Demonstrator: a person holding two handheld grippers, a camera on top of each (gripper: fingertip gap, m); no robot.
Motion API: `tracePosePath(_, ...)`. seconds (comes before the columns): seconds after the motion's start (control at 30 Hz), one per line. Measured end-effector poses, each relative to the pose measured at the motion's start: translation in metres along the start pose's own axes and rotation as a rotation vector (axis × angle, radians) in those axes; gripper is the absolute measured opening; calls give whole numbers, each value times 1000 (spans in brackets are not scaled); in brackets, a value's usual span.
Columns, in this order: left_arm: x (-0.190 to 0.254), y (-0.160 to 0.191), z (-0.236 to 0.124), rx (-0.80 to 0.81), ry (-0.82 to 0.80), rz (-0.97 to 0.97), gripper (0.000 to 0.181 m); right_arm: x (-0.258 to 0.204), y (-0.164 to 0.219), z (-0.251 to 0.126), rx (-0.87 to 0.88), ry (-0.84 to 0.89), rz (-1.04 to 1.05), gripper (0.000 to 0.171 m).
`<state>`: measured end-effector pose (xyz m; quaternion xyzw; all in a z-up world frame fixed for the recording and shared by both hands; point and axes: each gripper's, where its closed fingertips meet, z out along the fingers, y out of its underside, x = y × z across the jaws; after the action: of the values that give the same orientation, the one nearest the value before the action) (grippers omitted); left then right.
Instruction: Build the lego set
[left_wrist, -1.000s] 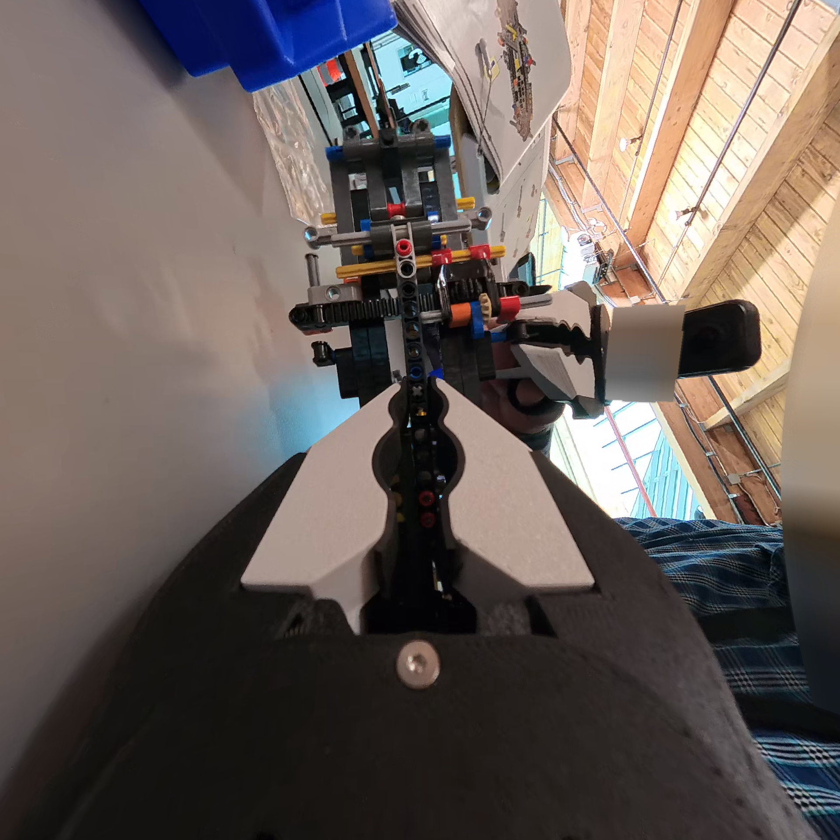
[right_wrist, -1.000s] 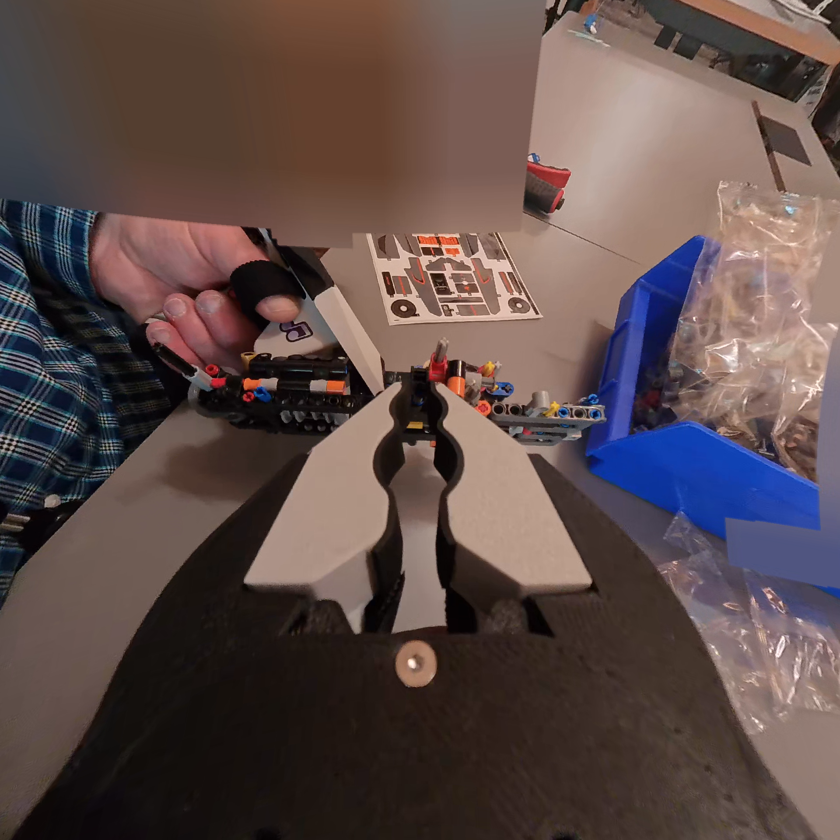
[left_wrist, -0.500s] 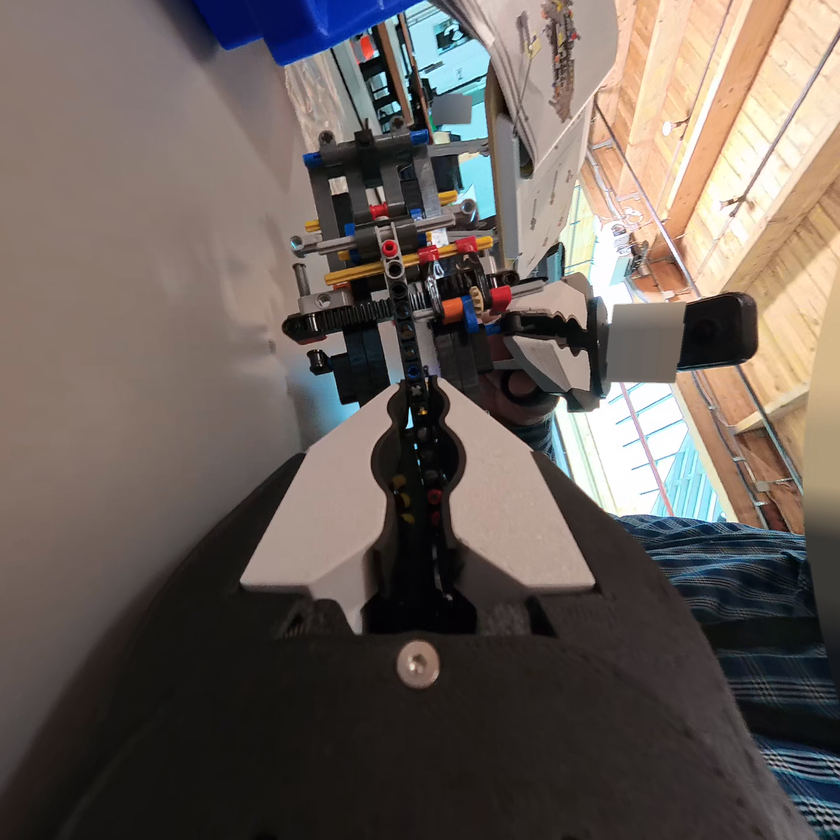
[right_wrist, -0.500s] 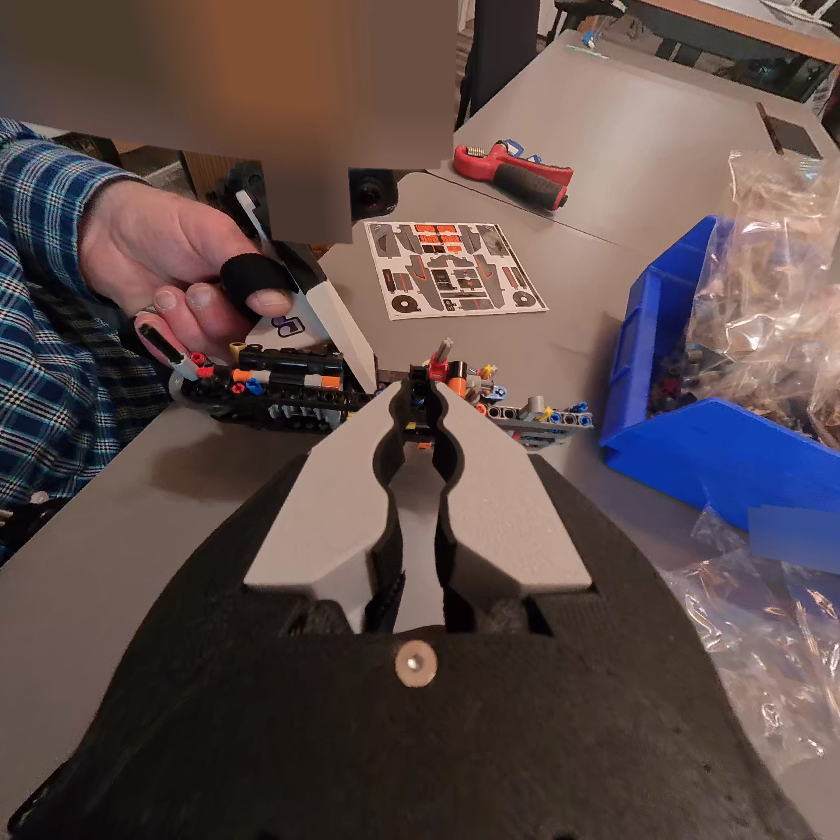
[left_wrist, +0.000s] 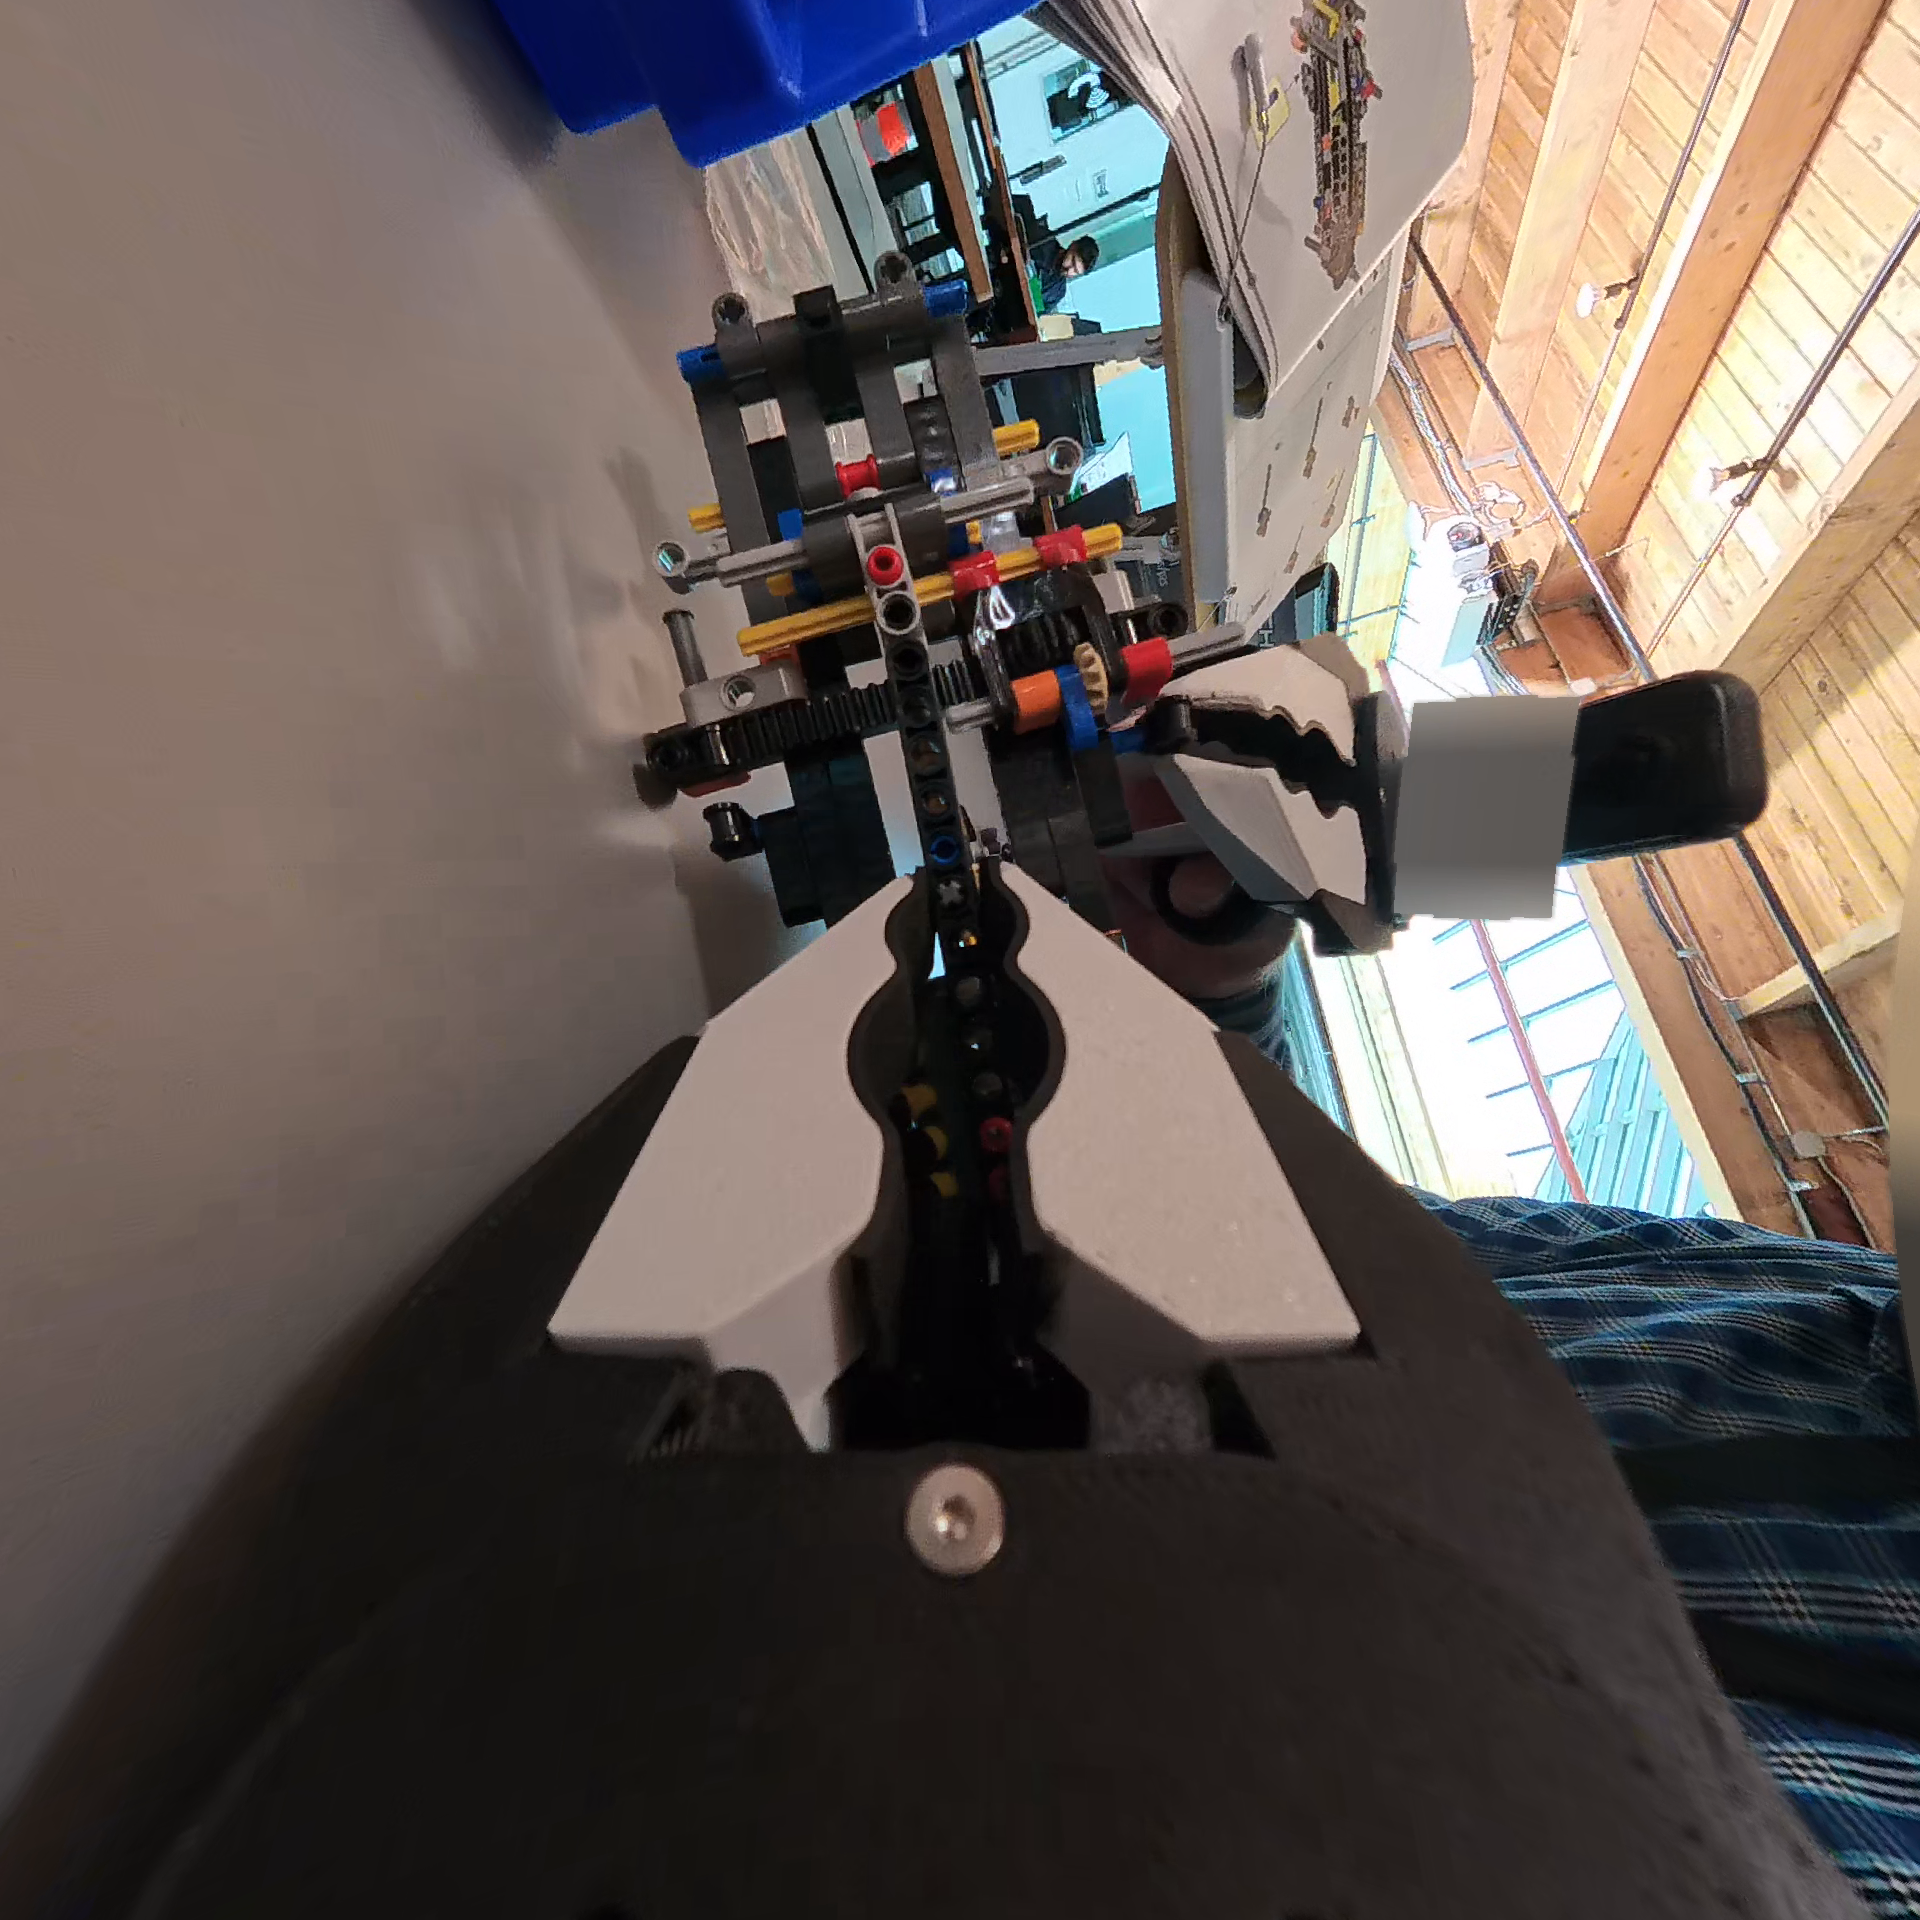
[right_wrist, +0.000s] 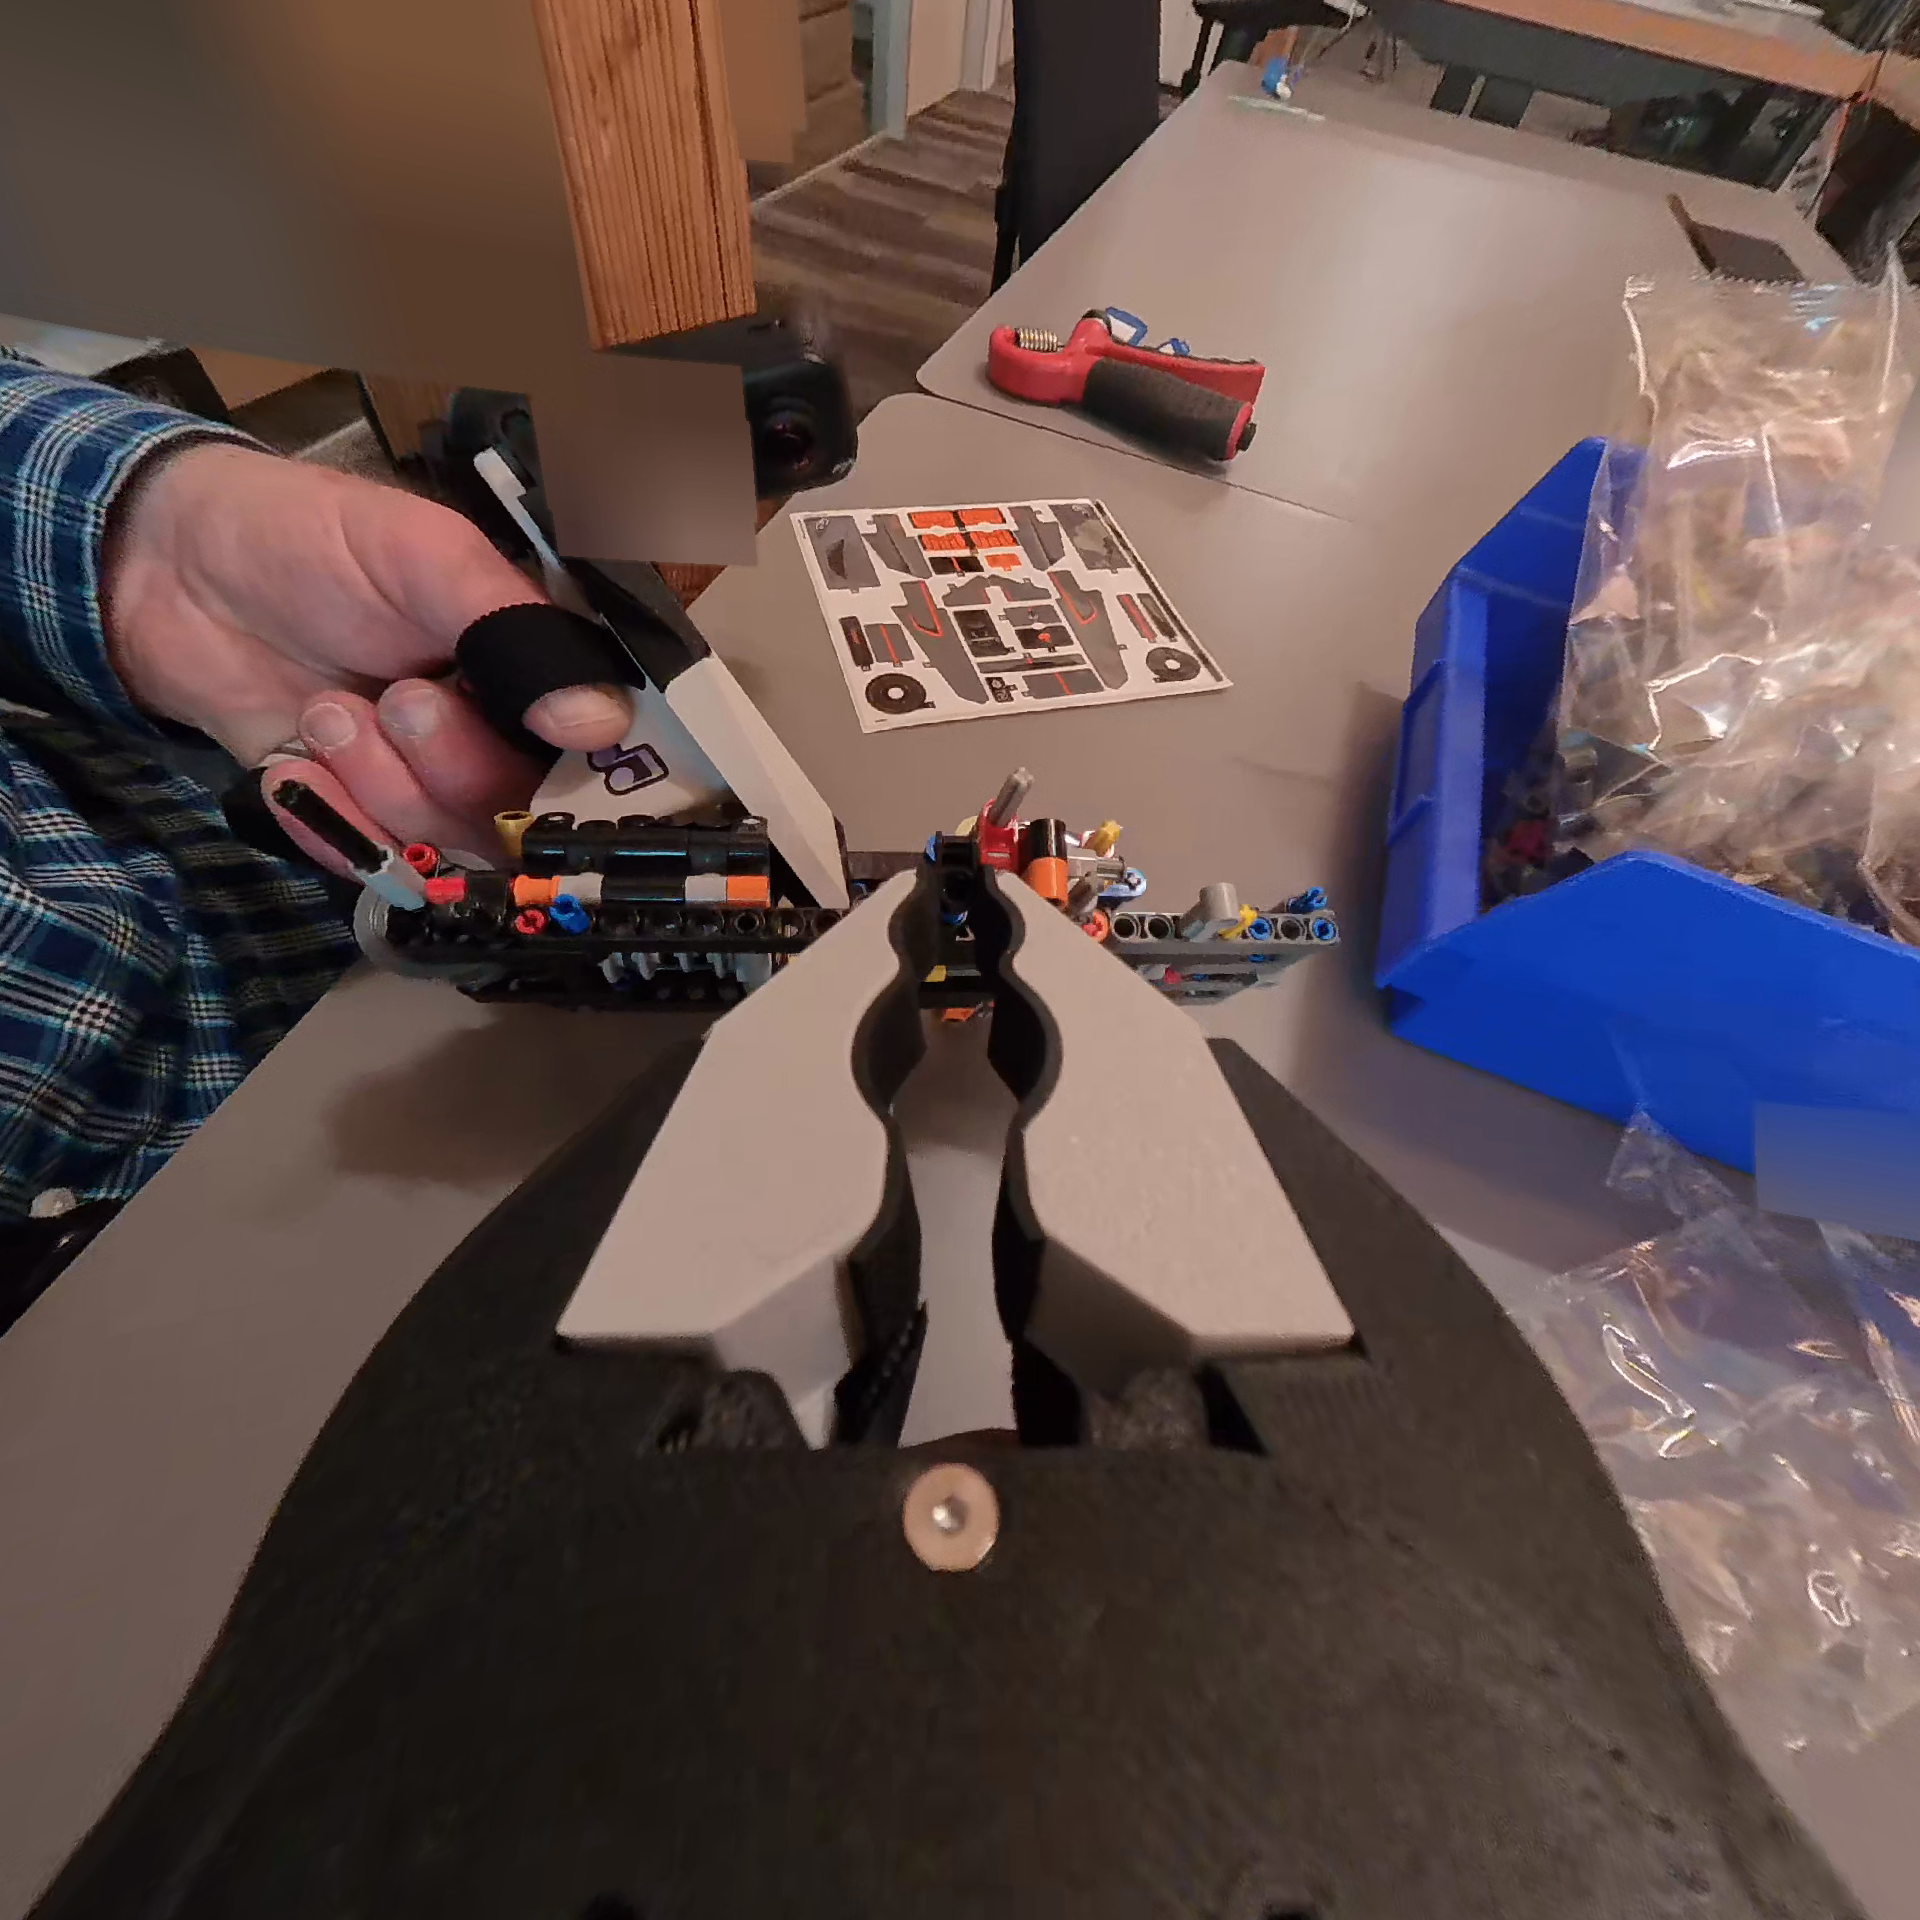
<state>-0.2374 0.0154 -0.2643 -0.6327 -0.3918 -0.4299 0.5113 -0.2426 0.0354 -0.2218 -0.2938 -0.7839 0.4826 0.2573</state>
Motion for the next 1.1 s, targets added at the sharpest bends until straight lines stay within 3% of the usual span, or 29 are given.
tracePosePath(0.37,-1,-1,-1,3,-7,7,8,1,5,6,-74,31,1,4)
tracePosePath(0.8,3,0,1,-14,15,16,8,-1,5,1,-92,-117,-7,4)
tracePosePath(1.03,14,-2,8,-66,-26,140,8,-1,0,-14,-53,-57,16,4)
tracePosePath(1.1,16,-5,11,-92,-68,216,7,-1,5,-22,-67,-14,26,13)
